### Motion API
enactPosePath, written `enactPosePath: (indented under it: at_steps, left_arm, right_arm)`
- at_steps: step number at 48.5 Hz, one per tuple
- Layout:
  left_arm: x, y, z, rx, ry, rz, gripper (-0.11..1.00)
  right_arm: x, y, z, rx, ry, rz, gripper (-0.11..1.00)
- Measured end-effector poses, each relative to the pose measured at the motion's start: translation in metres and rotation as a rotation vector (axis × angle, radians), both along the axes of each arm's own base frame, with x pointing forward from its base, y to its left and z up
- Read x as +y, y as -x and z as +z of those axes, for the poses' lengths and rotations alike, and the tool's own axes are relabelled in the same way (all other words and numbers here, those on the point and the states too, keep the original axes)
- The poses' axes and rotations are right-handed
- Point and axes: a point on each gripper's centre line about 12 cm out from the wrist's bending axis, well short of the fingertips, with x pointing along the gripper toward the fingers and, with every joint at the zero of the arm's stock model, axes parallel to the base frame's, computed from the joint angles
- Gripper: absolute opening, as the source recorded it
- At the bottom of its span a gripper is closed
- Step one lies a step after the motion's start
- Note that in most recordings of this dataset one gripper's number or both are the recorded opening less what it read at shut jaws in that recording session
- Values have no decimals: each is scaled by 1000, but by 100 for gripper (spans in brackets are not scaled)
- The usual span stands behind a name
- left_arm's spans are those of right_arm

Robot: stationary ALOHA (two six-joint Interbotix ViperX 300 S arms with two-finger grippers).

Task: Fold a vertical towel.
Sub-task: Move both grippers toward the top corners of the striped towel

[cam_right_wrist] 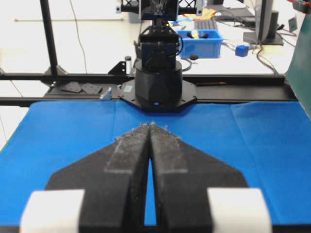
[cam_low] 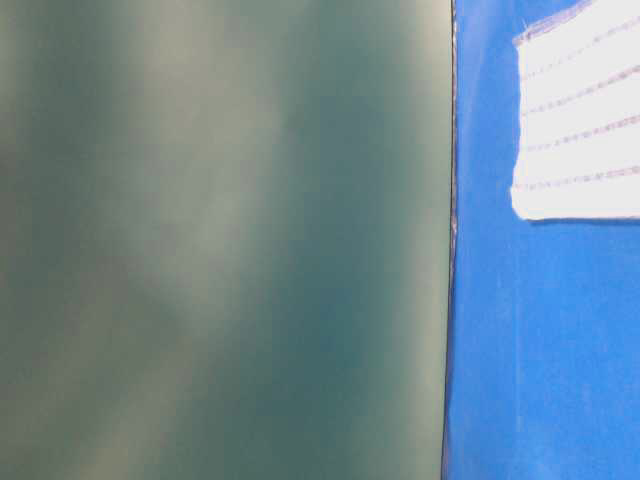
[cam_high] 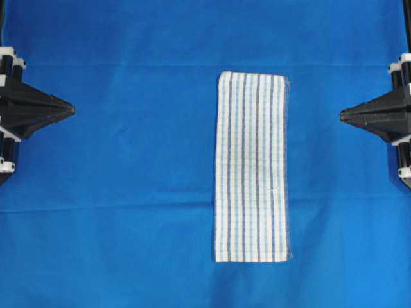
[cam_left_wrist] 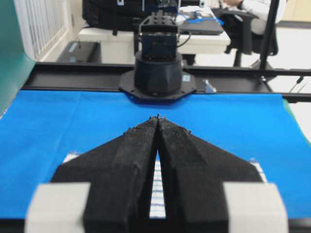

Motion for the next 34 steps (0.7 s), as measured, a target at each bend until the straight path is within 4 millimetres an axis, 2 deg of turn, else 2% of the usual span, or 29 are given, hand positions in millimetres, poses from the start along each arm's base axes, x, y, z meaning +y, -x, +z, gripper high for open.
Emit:
enactPosePath:
  at_steps: [6,16,31,34]
  left_arm:
    - [0,-8,6,-5,33,1,0]
    - [7,-41,6,62,34,30,0]
    - [58,-102,-27,227,64,195,1]
    - [68,-116,-39,269,71,219,9]
  right_arm:
    - [-3,-1,4,3,-5,-17,0]
    - [-22,-3,5,76,-44,-111,0]
    - [-62,-11,-34,286,-140,-293,1]
    - [-70,-15,-46,337,-156,-326,3]
